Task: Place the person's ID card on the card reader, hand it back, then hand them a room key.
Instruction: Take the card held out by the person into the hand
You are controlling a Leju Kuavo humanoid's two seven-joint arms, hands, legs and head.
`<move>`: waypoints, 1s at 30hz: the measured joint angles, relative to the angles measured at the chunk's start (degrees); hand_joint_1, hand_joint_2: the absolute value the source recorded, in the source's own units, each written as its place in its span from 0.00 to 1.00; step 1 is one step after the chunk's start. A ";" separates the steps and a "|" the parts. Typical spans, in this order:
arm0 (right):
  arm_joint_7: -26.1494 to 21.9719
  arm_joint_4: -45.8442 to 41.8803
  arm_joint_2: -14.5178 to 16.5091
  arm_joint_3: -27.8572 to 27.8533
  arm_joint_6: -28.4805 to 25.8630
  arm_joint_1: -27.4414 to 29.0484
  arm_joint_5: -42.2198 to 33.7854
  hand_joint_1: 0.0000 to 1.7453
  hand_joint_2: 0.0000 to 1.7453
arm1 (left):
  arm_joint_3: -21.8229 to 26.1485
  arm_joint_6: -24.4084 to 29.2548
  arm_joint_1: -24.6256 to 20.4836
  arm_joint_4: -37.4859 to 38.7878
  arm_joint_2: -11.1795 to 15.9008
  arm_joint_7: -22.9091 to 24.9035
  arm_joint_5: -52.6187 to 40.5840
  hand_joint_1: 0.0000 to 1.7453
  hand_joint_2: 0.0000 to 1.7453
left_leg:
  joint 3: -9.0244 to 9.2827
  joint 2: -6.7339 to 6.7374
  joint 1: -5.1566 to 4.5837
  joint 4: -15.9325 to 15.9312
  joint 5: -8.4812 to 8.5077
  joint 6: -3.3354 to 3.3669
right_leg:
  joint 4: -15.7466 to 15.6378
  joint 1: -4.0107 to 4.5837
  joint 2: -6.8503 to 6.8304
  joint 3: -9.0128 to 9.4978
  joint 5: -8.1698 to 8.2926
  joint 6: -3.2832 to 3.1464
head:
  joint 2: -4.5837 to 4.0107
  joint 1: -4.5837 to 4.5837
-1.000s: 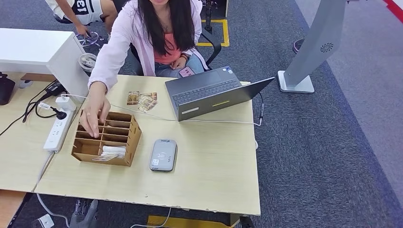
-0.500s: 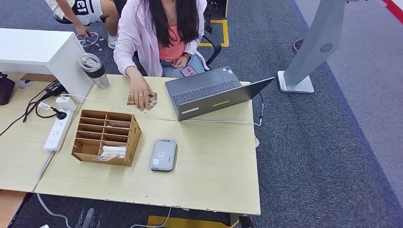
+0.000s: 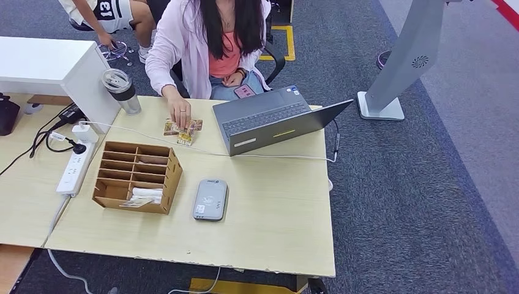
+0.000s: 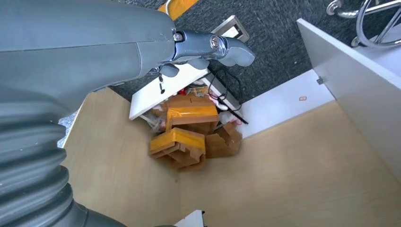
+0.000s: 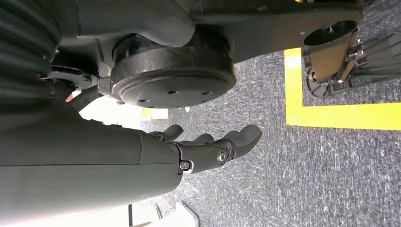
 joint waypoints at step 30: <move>-2.54 0.29 -1.15 0.00 -0.19 1.01 -3.42 0.00 1.00 | -1.45 5.60 7.20 -44.65 -11.38 -1.08 3.29 0.00 1.00 | 0.02 -0.02 0.00 0.01 0.04 -0.05 | 0.01 0.00 -0.02 0.03 0.00 0.00 | 0.00 -0.02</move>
